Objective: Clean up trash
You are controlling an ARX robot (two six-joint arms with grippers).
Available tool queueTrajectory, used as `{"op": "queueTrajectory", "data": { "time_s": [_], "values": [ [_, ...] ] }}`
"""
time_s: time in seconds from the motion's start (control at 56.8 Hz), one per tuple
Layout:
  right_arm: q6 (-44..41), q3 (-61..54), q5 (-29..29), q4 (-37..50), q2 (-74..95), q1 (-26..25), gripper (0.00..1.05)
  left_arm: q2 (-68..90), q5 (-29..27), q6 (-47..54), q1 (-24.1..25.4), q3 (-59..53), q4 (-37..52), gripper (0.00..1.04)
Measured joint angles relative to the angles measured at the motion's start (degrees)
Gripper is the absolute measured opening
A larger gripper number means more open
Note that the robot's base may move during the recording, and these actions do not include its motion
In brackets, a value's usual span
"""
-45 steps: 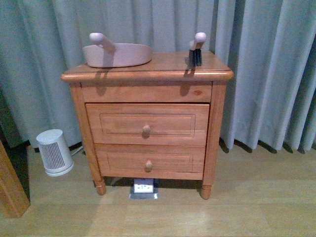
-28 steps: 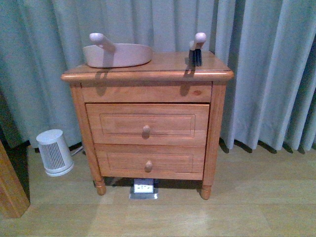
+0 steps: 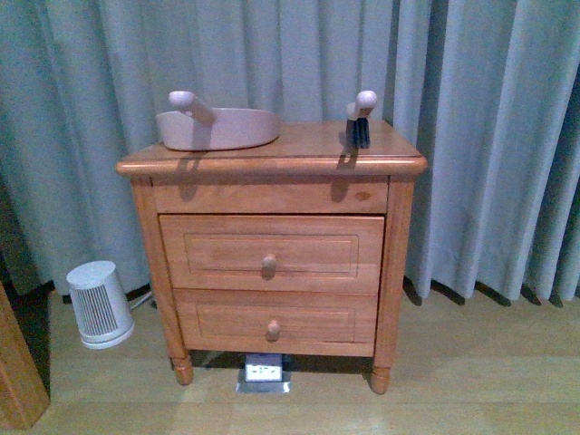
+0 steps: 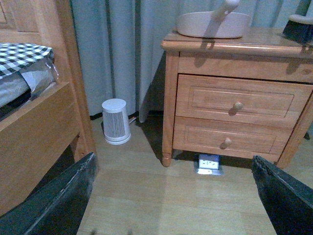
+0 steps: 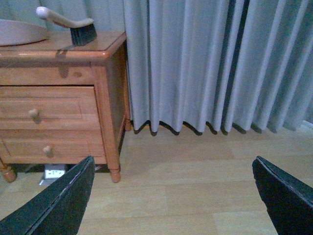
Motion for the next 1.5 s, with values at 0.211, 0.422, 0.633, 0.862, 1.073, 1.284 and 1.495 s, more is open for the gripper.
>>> {"op": "queueTrajectory", "data": {
  "time_s": [0.211, 0.422, 0.633, 0.862, 1.073, 1.284, 1.495],
  "values": [
    [0.0, 0.0, 0.0, 0.0, 0.0, 0.0, 0.97, 0.0, 0.0, 0.0, 0.0, 0.0, 0.0, 0.97],
    [0.0, 0.0, 0.0, 0.0, 0.0, 0.0, 0.97, 0.0, 0.0, 0.0, 0.0, 0.0, 0.0, 0.97],
    [0.0, 0.0, 0.0, 0.0, 0.0, 0.0, 0.97, 0.0, 0.0, 0.0, 0.0, 0.0, 0.0, 0.97],
    [0.0, 0.0, 0.0, 0.0, 0.0, 0.0, 0.97, 0.0, 0.0, 0.0, 0.0, 0.0, 0.0, 0.97],
    [0.0, 0.0, 0.0, 0.0, 0.0, 0.0, 0.97, 0.0, 0.0, 0.0, 0.0, 0.0, 0.0, 0.97],
    [0.0, 0.0, 0.0, 0.0, 0.0, 0.0, 0.97, 0.0, 0.0, 0.0, 0.0, 0.0, 0.0, 0.97],
    [0.0, 0.0, 0.0, 0.0, 0.0, 0.0, 0.97, 0.0, 0.0, 0.0, 0.0, 0.0, 0.0, 0.97]
  ]
}}
